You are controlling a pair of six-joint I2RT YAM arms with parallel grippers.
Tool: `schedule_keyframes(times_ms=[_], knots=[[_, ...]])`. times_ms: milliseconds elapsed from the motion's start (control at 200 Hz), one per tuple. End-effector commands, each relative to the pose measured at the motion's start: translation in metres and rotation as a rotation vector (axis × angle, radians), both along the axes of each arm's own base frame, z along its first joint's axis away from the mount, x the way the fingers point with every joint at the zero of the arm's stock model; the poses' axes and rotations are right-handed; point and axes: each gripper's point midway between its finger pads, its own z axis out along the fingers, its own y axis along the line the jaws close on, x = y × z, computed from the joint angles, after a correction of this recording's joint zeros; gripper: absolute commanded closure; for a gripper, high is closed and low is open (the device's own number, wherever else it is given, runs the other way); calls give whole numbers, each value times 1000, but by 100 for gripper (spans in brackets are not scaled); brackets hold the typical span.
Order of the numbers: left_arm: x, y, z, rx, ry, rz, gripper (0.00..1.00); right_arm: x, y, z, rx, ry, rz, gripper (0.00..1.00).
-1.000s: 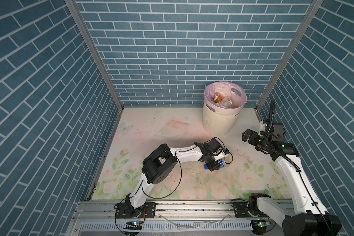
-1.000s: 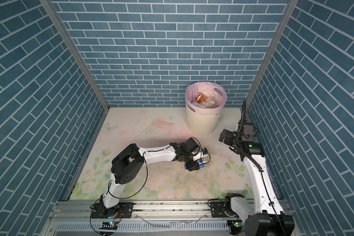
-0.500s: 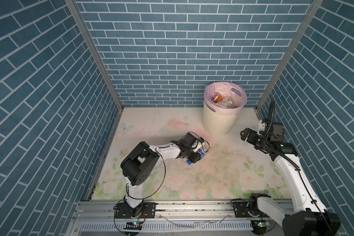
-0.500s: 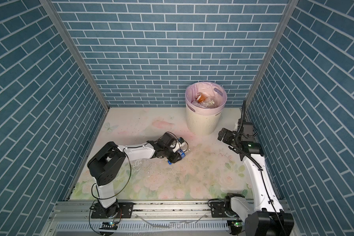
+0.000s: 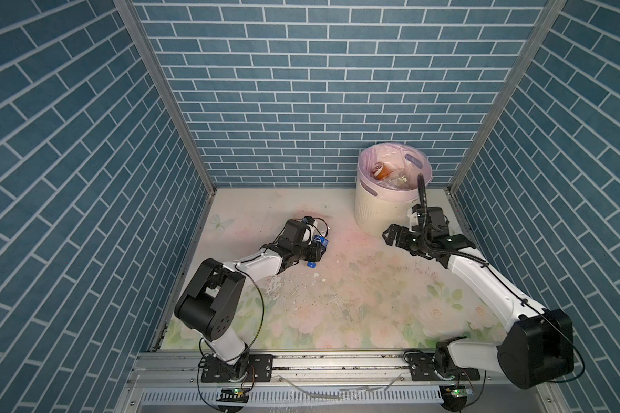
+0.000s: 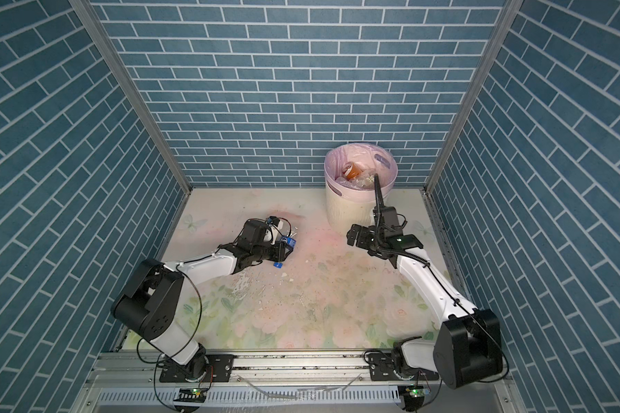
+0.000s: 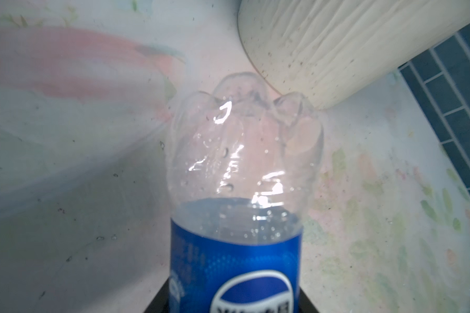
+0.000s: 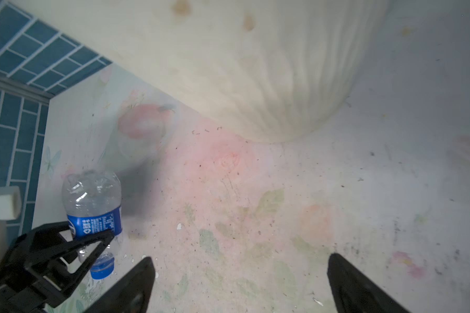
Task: Throw the plastic bottles in the bin
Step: Pick up the plastic bottle from the center of the table.
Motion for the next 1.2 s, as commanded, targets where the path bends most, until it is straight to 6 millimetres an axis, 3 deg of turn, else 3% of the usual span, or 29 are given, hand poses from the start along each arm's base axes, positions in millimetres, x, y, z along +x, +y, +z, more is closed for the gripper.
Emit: schedule_keyframes(times_ms=[0,270,410,805,1045,1195], knots=[[7,0,37,-100,-66,52,51,27,35,51,101,-125,14,1],[4,-3,88,-188,-129,46,50,51,97,105,195,-201,116,1],[3,-5,104,-216,-146,42,50,56,123,119,230,-214,164,1],[0,-19,133,-260,-191,6,50,43,201,108,282,-179,304,10],[-5,-27,140,-251,-212,-18,49,40,220,101,297,-163,333,18],[-6,-25,142,-251,-220,-11,49,42,221,100,302,-160,328,26]])
